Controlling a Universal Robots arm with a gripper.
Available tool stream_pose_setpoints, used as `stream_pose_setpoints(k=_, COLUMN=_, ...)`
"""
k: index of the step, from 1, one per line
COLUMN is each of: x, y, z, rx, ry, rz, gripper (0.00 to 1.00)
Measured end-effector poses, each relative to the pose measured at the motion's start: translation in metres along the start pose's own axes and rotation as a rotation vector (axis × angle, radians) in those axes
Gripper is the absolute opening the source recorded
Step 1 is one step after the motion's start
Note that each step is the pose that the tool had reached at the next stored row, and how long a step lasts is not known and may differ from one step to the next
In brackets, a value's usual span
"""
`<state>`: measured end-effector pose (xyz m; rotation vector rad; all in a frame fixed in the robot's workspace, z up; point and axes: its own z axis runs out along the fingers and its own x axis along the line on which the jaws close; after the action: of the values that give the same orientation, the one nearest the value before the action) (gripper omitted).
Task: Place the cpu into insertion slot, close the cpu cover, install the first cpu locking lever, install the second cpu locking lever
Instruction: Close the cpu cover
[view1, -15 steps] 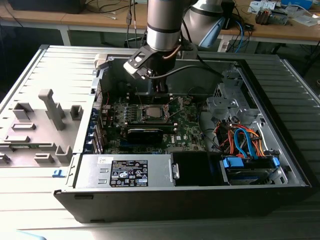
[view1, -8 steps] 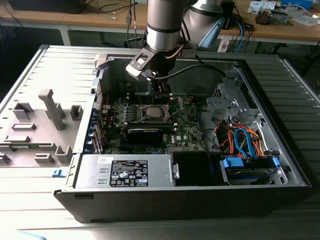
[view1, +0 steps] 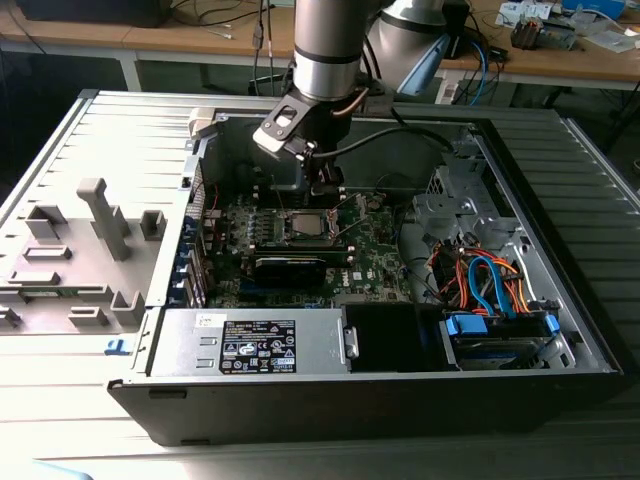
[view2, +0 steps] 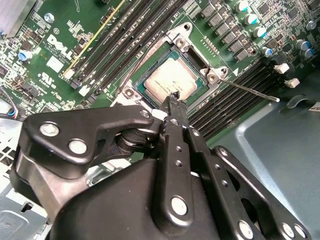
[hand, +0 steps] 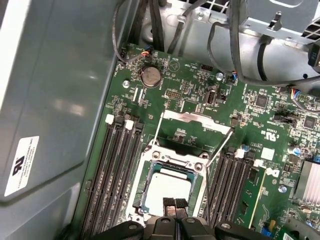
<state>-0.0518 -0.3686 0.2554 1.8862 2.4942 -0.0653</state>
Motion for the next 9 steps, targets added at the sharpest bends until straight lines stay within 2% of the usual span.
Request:
stream_pose_setpoints(k=2, x=-0.0015, y=0.0042, z=-0.0004, rx=0.005, ry=0.0014, rz=0.0, gripper=0.11)
stream_pose_setpoints(k=4, x=-0.004, y=0.0116, z=-0.0006, rx=0.0157, ry=0.0043, rz=0.0, gripper=0.11)
stream_pose_setpoints(k=8, x=-0.0075, y=0.0223, z=-0.0011, rx=0.0306, ry=0.0085, rz=-0.001, gripper=0.11)
stream_pose_setpoints(k=9, x=-0.0092, y=0.0278, z=-0.0015, rx=0.0388, ry=0.0108, rz=-0.001, gripper=0.11)
